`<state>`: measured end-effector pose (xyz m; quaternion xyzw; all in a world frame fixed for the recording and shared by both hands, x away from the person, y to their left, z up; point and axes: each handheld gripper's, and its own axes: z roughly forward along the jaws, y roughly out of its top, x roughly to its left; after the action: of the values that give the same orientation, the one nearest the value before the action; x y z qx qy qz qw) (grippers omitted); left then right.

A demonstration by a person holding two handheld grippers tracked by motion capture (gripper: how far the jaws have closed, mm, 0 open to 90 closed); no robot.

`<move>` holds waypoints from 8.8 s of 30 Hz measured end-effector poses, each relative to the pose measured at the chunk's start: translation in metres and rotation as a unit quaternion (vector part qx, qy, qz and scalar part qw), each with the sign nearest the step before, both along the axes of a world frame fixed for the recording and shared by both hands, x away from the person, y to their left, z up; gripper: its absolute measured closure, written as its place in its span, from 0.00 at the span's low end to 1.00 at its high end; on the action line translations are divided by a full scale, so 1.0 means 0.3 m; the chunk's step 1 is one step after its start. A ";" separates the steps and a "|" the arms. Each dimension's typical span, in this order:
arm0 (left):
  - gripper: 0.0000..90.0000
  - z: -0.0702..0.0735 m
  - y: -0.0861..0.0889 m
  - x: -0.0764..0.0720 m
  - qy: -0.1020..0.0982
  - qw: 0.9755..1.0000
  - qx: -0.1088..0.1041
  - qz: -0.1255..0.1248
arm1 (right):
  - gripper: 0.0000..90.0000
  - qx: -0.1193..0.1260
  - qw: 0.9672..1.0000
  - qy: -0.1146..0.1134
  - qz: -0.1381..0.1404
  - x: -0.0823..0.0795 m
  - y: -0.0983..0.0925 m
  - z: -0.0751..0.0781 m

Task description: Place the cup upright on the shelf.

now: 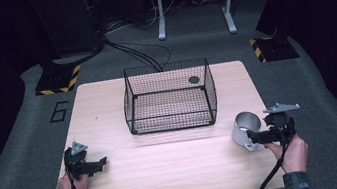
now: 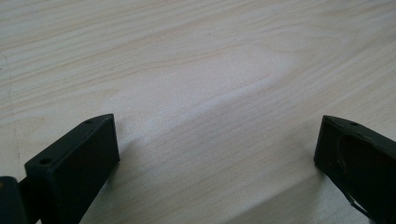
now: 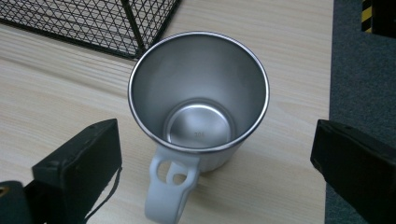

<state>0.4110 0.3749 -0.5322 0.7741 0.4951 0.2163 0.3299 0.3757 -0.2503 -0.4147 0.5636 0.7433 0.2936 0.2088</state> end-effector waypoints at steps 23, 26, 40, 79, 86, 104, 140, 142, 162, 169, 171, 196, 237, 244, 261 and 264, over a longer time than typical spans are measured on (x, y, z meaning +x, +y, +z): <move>0.00 0.000 0.000 0.001 0.000 1.000 0.000 0.000 | 0.00 0.003 1.000 0.031 0.005 0.146 0.059 -0.055; 0.00 0.000 0.000 0.001 0.000 1.000 0.000 -0.001 | 0.00 0.004 0.999 0.034 0.004 0.158 0.064 -0.061; 0.00 0.000 0.000 0.001 0.000 1.000 0.001 -0.001 | 0.05 0.001 0.999 0.040 -0.004 0.180 0.084 -0.101; 0.00 -0.001 0.000 0.001 -0.002 1.000 -0.001 0.000 | 0.06 0.019 0.999 -0.001 0.039 0.126 0.135 -0.039; 0.00 0.000 0.000 0.001 0.000 1.000 0.000 0.000 | 0.06 0.023 0.998 0.002 0.058 0.121 0.178 -0.022; 0.00 -0.001 -0.002 0.000 0.001 1.000 -0.003 0.002 | 0.06 0.024 0.994 0.003 0.110 0.132 0.276 0.007; 0.00 -0.001 -0.002 0.000 0.001 1.000 -0.004 0.002 | 0.06 0.029 0.982 0.004 0.187 0.183 0.441 0.106; 0.00 -0.001 -0.002 0.000 0.001 1.000 -0.003 0.002 | 0.06 0.026 0.982 0.006 0.188 0.184 0.445 0.116; 0.00 -0.001 -0.002 0.000 0.000 1.000 -0.004 0.003 | 0.06 0.024 0.979 -0.020 0.203 0.230 0.481 0.234; 0.00 -0.002 -0.002 0.000 -0.001 1.000 -0.005 0.003 | 0.06 0.024 0.978 -0.025 0.205 0.263 0.486 0.273; 0.00 -0.001 -0.001 0.000 0.001 1.000 -0.004 0.002 | 0.06 0.026 0.978 -0.029 0.206 0.276 0.492 0.285; 0.00 0.000 -0.001 0.000 0.001 1.000 -0.003 0.002 | 0.06 0.008 0.975 -0.030 0.222 0.422 0.596 0.338; 0.00 -0.001 0.000 0.001 0.001 1.000 -0.002 0.000 | 0.06 0.002 0.983 -0.004 0.185 0.705 0.721 0.260; 0.00 -0.001 0.000 0.001 0.001 1.000 -0.002 0.000 | 0.06 0.004 0.984 0.006 0.175 0.735 0.733 0.237; 0.00 -0.001 0.000 0.001 0.001 1.000 -0.001 0.000 | 0.06 0.009 0.987 0.049 0.151 0.792 0.777 0.100; 0.00 -0.001 0.000 0.000 0.001 1.000 -0.001 0.000 | 0.06 0.012 0.987 0.060 0.151 0.799 0.783 0.075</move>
<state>0.4111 0.3749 -0.5324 0.7738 0.4958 0.2150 0.3306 0.6154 -0.0154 -0.3922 0.4643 0.8274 0.2964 0.1100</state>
